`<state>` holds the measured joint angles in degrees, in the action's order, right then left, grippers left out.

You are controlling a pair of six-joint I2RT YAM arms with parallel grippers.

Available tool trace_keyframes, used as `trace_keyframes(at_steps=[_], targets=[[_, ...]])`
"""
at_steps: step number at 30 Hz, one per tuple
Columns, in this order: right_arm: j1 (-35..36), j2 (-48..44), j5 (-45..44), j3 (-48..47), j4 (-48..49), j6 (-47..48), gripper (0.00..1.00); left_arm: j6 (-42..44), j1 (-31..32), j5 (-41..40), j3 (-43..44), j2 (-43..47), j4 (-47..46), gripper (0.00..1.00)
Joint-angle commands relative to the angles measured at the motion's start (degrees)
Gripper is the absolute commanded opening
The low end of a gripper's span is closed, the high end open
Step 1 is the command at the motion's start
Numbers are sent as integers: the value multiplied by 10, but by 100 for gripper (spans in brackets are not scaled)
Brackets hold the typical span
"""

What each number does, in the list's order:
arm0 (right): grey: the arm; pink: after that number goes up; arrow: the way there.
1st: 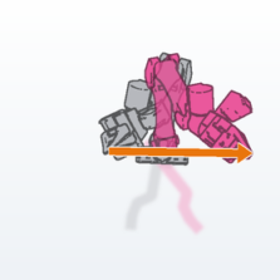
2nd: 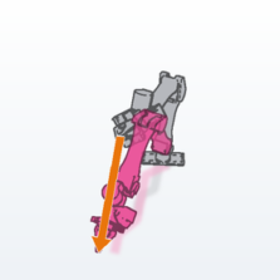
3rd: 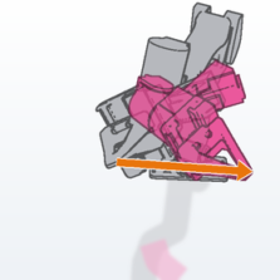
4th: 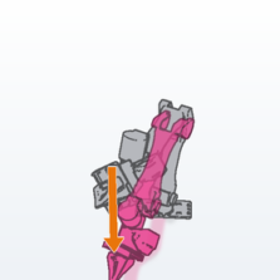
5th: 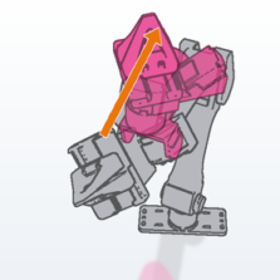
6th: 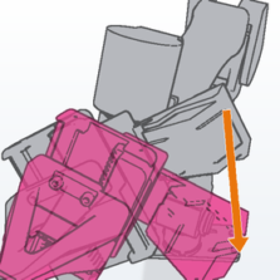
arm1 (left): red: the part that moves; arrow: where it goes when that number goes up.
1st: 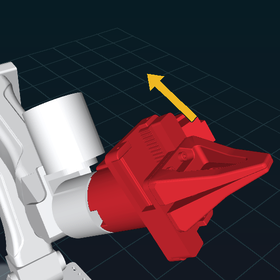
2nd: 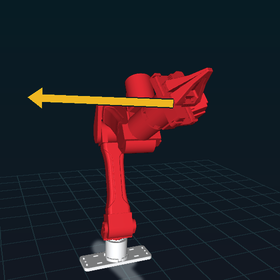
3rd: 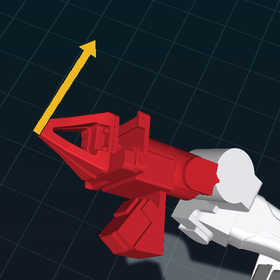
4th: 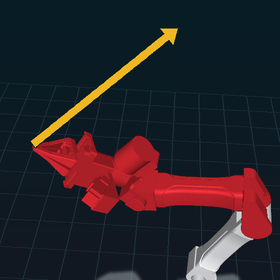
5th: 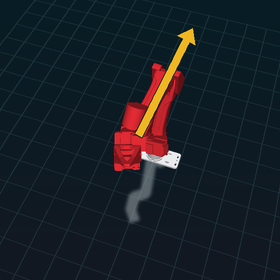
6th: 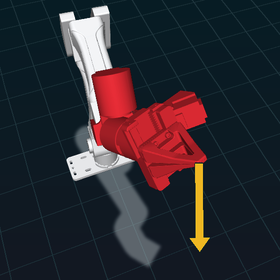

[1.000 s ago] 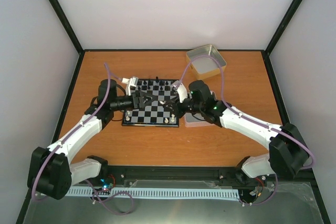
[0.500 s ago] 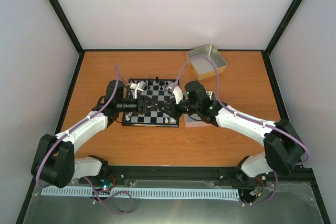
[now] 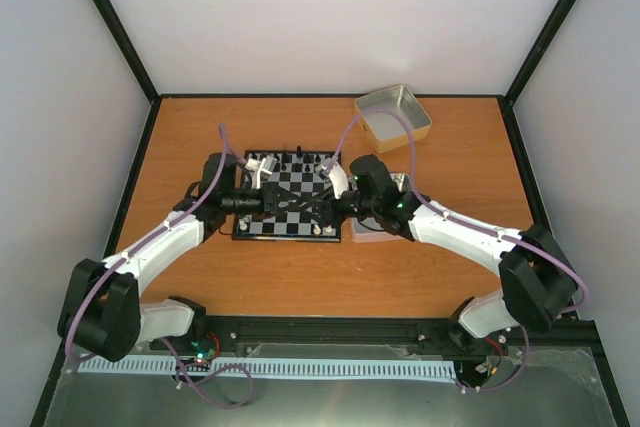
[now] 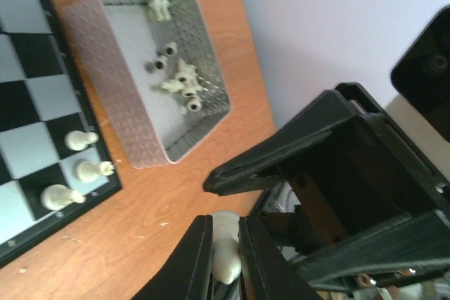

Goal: Set up the chess pieces on the board
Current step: Place the chess piece on the chessboard.

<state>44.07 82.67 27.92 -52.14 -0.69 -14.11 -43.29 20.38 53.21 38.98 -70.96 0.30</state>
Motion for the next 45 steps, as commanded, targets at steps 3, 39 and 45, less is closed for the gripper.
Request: trace_keyframes(at_steps=[3, 39, 45], targets=[[6, -7, -41, 0, -7, -14, 56, 117, 3, -235, 65, 28, 202, 5], [5, -5, -168, 17, -44, -32, 61, 149, 36, -448, 40, -91, 269, 9], [5, -1, -169, 14, -45, -31, 61, 151, 37, -449, 43, -93, 273, 18]])
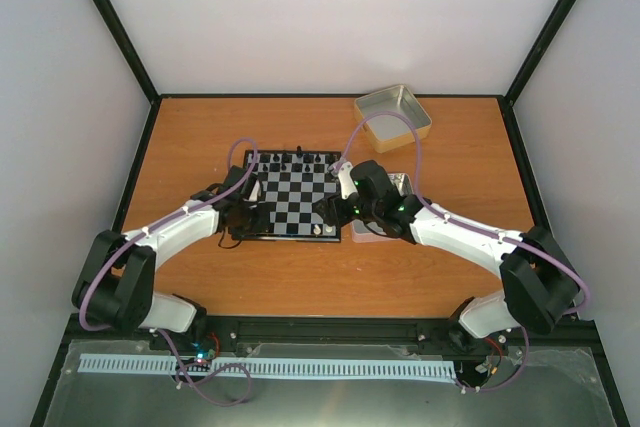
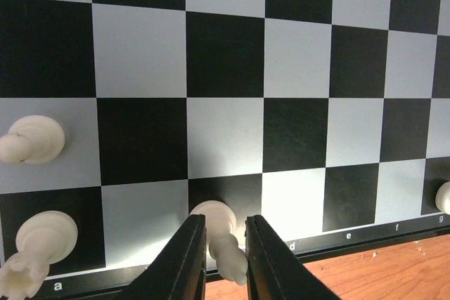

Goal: Set up the chess pieces on the board
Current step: Place the chess piece on the chessboard, then adjust the chess piece on the chessboard.

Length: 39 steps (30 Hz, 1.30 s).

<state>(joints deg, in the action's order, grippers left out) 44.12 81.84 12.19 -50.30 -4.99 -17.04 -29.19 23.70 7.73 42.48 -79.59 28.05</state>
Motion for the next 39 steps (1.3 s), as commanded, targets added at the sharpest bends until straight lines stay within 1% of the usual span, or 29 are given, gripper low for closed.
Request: trace_keyframes(at_steps=[1, 6, 10, 13, 17, 20, 24, 26, 29, 39], targets=[[4, 7, -13, -5, -4, -1, 61, 11, 4, 11, 9, -7, -6, 20], [4, 4, -20, -6, -7, -3, 61, 17, 4, 15, 31, -6, 9, 31], [0, -4, -61, -6, -15, -22, 61, 19, 4, 47, 53, 13, 7, 39], [-24, -16, -112, 2, -26, -74, 61, 15, 4, 35, 58, 23, 8, 45], [-74, -33, -152, 23, -49, -135, 61, 12, 3, 11, 53, 32, 9, 56], [-103, -40, -161, 32, -75, -158, 61, 9, 3, -3, 49, 35, 11, 62], [-130, -44, -161, 41, -96, -177, 61, 12, 4, 23, 41, 20, 4, 66], [-136, -47, -160, 46, -97, -182, 61, 11, 4, 31, 35, 6, 3, 71], [-139, -49, -159, 51, -93, -188, 60, 12, 4, 43, 26, -11, 1, 72], [-142, -43, -158, 51, -92, -190, 61, 16, 4, 57, 15, -22, 1, 65]])
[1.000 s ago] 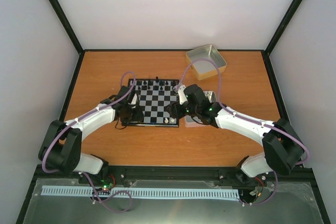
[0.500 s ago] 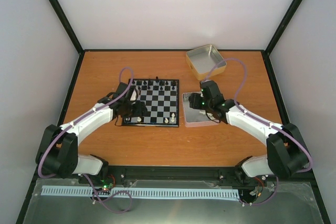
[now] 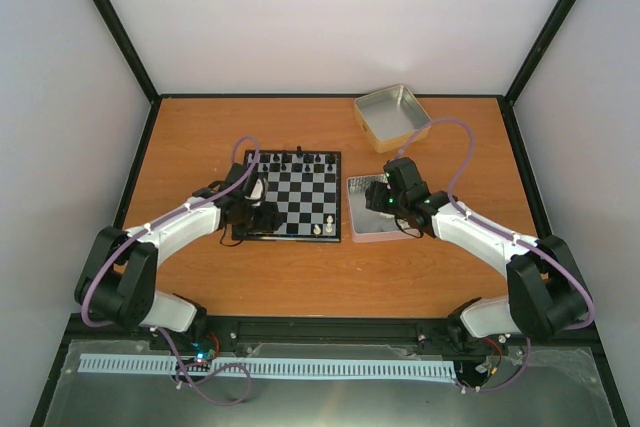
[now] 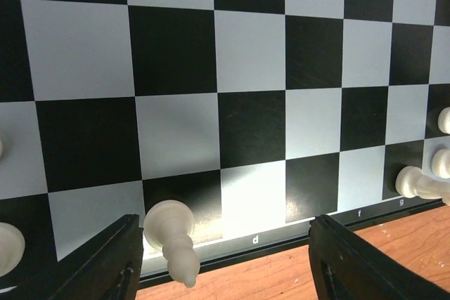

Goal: Set up the chess pieces on the board
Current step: Adjust the chess piece on the chessboard, then pick up the chess piece from the storage box.

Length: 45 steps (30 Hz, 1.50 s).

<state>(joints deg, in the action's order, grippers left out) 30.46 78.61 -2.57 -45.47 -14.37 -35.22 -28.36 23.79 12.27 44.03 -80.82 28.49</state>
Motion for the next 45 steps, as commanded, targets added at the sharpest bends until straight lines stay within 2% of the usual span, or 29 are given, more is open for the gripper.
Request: trace_keyframes(at_steps=[1, 9, 18, 26, 32, 38, 45], targets=[[-7, -9, -10, 2, 1, -8, 61, 10, 3, 11, -1, -14, -5, 64], [-12, -17, -16, 3, -7, -5, 60, 16, 3, 24, 6, -30, -14, 57], [-13, 6, -28, -17, -43, 9, 60, 18, 3, -7, 23, 1, 9, 61], [-18, 92, -71, -84, -130, 39, 44, 50, 3, -19, 49, 83, -7, 65], [-18, 140, -50, -101, -130, 4, 34, 49, 3, -22, 37, 117, -33, 65], [-18, 189, -81, -130, -139, -29, 39, 50, 3, -17, 34, 118, -41, 65], [-16, 228, -109, -153, -152, -52, 40, 55, 3, -20, 29, 116, -43, 65]])
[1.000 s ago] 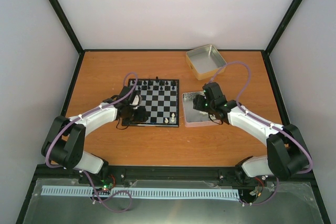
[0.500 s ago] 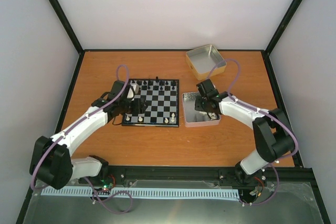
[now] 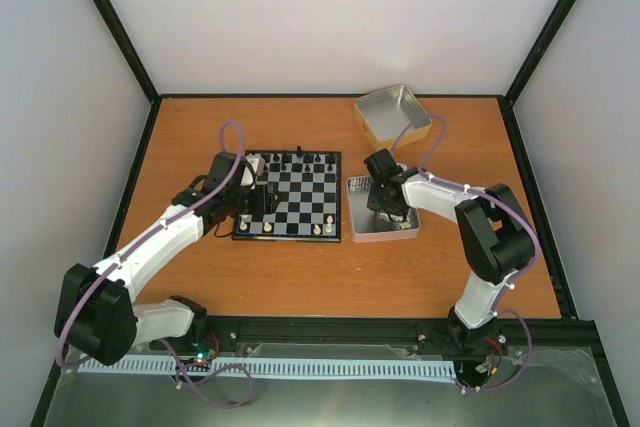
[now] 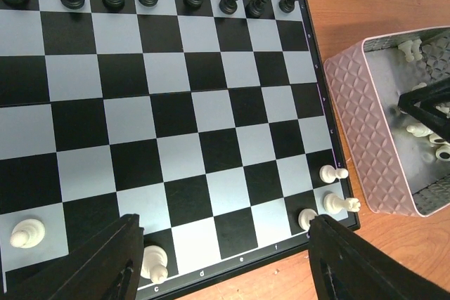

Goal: Set up the chess pieces on the board
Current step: Pick up the chess piece from the storage box.

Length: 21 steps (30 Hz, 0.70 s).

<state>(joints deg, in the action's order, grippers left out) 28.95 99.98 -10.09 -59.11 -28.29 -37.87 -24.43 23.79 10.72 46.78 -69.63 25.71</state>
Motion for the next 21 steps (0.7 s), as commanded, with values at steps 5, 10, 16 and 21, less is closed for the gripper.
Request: trace_keyframes(at_steps=[5, 10, 16, 21], targets=[[-1, 36, -30, -31, -9, -28, 39, 18, 2, -10, -2, 4, -16, 65], [-1, 55, -29, -43, -8, -22, 31, 17, 3, -13, -3, 5, -15, 65], [-1, 67, -23, -51, 0, 9, 26, 17, 3, -14, -4, 5, -15, 65], [-1, 65, -19, -49, 0, 28, 15, 17, 3, -16, -4, 5, -14, 66]])
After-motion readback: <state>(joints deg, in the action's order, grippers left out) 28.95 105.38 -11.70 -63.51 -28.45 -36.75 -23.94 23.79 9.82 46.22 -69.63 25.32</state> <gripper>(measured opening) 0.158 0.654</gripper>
